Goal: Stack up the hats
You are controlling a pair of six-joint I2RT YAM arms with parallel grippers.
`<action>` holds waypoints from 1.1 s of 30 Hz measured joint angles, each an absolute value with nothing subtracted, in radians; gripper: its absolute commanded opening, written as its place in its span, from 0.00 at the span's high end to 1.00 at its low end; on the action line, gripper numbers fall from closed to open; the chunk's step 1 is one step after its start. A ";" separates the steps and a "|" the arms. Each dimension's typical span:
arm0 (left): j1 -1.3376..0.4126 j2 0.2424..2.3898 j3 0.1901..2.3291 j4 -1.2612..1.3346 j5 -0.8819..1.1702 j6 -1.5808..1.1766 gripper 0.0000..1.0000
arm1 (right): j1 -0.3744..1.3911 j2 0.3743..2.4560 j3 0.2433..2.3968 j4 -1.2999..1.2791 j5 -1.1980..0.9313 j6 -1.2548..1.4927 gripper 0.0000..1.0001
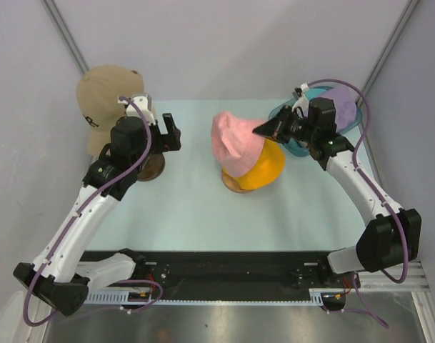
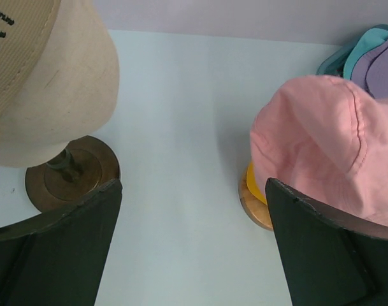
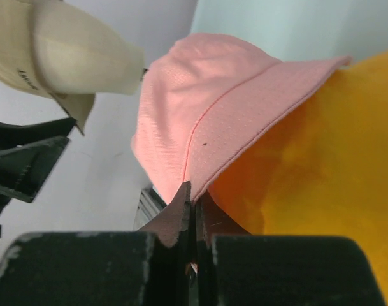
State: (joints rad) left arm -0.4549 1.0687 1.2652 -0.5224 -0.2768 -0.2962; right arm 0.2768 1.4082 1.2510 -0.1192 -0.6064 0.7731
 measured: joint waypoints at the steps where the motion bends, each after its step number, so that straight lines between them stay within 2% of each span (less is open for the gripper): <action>1: -0.455 1.074 1.269 -0.522 -0.275 -0.296 0.00 | 0.266 1.408 1.242 -0.141 -0.618 0.761 1.00; 13: -0.455 1.182 1.282 -0.477 -0.158 -0.315 0.00 | 0.173 1.310 1.049 -0.253 -0.616 0.654 1.00; 21: -0.490 1.271 1.283 -0.408 -0.098 -0.342 0.00 | 0.146 1.315 0.919 -0.164 -0.583 0.678 1.00; 29: -0.541 1.365 1.309 -0.313 -0.041 -0.395 0.00 | 0.122 1.365 0.886 -0.022 -0.589 0.787 1.00; 32: -0.553 1.403 1.319 -0.258 -0.014 -0.422 0.00 | 0.116 1.370 0.881 0.007 -0.598 0.802 0.90; 33: -0.555 1.415 1.319 -0.240 -0.005 -0.430 0.00 | 0.112 1.371 0.876 0.023 -0.610 0.805 0.77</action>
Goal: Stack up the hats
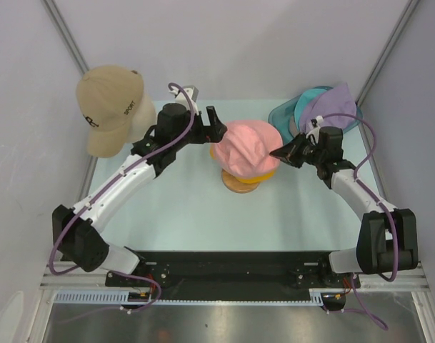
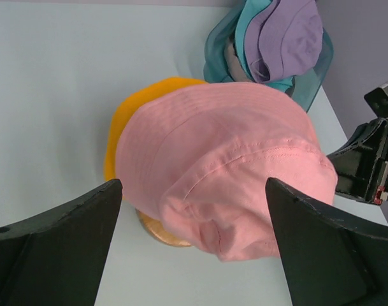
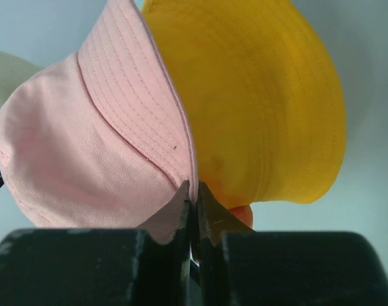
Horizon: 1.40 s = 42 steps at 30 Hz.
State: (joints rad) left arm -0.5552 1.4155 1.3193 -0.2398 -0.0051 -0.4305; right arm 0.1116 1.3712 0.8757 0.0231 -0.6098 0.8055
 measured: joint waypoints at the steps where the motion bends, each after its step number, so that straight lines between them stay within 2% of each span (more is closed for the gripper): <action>1: -0.557 1.428 1.321 -0.226 0.002 -0.439 0.00 | 0.108 1.372 0.872 0.032 -0.618 0.811 0.72; 2: -0.558 1.443 1.326 -0.213 0.009 -0.447 0.00 | 0.104 1.373 0.866 0.046 -0.628 0.813 0.62; 5: -0.565 1.505 1.360 -0.183 0.028 -0.465 0.00 | 0.083 1.373 0.846 0.094 -0.675 0.802 0.47; 8: -0.576 1.555 1.388 -0.165 0.039 -0.473 0.00 | 0.060 1.373 0.844 0.130 -0.718 0.789 0.38; 12: -0.587 1.589 1.407 -0.163 0.046 -0.474 0.00 | 0.031 1.382 0.850 0.189 -0.773 0.769 0.31; 19: -0.589 1.607 1.438 -0.167 0.049 -0.474 0.00 | 0.009 1.534 0.946 0.319 -0.857 0.752 0.30; 22: -0.589 1.615 1.454 -0.167 0.049 -0.473 0.00 | 0.009 1.615 0.999 0.373 -0.896 0.767 0.32; 25: -0.589 1.622 1.464 -0.168 0.049 -0.473 0.00 | 0.009 1.666 1.042 0.412 -0.929 0.788 0.44; 28: -0.589 1.627 1.467 -0.171 0.049 -0.472 0.00 | 0.009 1.689 1.063 0.450 -0.960 0.810 0.72; 29: -0.589 1.629 1.469 -0.174 0.049 -0.472 0.00 | 0.009 1.691 1.065 0.455 -0.971 0.818 0.87; 31: -0.589 1.636 1.478 -0.180 0.049 -0.471 0.00 | 0.009 1.695 1.065 0.454 -0.990 0.816 1.00; 37: -0.589 1.646 1.516 -0.202 0.044 -0.469 0.00 | 0.008 1.701 1.065 0.390 -0.995 0.783 1.00; 42: -0.590 1.618 1.518 -0.226 -0.002 -0.454 0.00 | 0.010 1.711 1.065 0.263 -0.899 0.722 1.00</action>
